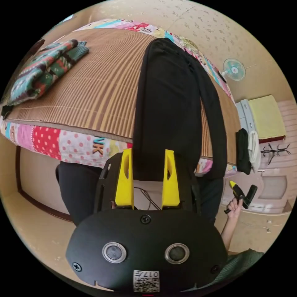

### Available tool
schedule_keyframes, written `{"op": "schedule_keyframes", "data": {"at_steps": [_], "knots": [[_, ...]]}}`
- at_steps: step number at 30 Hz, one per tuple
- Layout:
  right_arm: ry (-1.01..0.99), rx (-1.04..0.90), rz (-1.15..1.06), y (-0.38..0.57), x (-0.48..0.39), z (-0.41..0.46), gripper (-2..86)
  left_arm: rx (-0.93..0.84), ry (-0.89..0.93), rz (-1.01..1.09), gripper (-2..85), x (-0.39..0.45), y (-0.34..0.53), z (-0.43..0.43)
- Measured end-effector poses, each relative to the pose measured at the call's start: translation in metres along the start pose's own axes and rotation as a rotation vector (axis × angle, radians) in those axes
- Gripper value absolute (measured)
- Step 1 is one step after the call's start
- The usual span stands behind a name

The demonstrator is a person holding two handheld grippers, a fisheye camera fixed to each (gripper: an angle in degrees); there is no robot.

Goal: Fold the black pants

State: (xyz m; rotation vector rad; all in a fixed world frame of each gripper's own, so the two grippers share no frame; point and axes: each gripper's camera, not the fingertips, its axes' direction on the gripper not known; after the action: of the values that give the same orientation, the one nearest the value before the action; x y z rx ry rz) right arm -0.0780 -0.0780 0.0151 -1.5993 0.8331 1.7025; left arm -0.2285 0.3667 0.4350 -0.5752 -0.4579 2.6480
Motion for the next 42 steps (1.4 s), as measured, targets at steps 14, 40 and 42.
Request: {"op": "schedule_keyframes", "data": {"at_steps": [14, 40, 42], "knots": [[0.094, -0.374, -0.056, -0.078, -0.082, 0.199, 9.5, 0.008, -0.079, 0.104, 12.4, -0.022, 0.007, 0.009], [0.534, -0.012, 0.212, -0.073, 0.010, 0.011, 12.1, 0.238, 0.754, 0.028, 6.4, -0.158, 0.077, -0.121], [0.568, 0.026, 0.319, -0.070, 0.048, -0.013, 13.9, 0.242, 0.788, 0.044, 6.4, -0.156, 0.071, -0.132]]}}
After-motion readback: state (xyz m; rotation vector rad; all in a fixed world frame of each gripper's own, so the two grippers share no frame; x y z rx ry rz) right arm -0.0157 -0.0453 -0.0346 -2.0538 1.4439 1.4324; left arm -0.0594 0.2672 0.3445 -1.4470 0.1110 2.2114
